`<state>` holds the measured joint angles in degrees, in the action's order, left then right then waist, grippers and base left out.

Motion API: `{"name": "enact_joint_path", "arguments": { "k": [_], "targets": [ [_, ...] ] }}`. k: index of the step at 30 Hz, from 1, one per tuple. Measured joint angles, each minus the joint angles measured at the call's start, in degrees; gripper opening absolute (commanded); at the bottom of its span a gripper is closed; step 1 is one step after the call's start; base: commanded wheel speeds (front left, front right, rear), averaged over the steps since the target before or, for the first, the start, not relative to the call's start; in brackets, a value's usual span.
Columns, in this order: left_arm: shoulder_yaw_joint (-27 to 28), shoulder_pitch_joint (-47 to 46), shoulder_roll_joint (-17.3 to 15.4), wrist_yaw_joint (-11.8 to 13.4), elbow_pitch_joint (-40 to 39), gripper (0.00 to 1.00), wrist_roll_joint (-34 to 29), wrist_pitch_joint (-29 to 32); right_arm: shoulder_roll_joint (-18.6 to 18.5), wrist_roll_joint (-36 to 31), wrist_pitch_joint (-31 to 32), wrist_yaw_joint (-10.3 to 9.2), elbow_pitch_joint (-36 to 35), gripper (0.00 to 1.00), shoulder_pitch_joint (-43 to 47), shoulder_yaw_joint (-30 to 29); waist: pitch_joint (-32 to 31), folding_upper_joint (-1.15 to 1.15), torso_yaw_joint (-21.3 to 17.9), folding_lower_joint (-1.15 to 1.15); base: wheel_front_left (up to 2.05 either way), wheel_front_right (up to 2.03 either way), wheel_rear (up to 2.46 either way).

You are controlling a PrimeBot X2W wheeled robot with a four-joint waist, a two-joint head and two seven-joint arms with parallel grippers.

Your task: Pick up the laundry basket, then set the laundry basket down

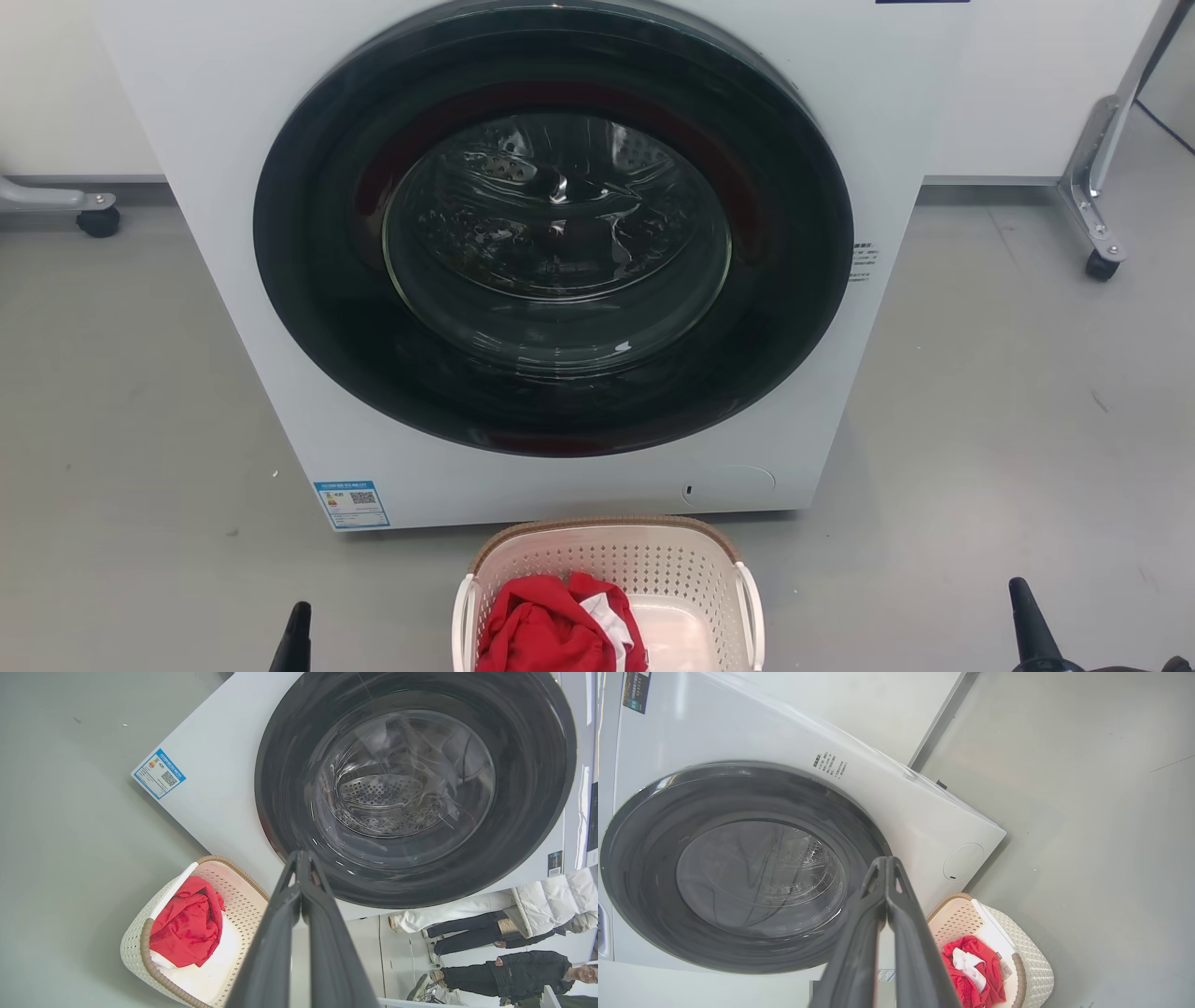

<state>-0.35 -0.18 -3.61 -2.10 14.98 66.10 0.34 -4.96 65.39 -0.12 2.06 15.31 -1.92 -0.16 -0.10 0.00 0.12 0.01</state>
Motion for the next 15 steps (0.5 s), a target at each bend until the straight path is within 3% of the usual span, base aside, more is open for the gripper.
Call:
{"name": "enact_joint_path", "arguments": {
  "k": [15],
  "targets": [
    [2.4,-2.1,0.4,-2.0,0.9,0.0,11.3,2.7,1.1,11.7,2.8,2.04,0.8,0.0,-1.2,-3.4,0.1,0.0,-0.1,0.0,0.0,0.0,0.0]
  ]
}}
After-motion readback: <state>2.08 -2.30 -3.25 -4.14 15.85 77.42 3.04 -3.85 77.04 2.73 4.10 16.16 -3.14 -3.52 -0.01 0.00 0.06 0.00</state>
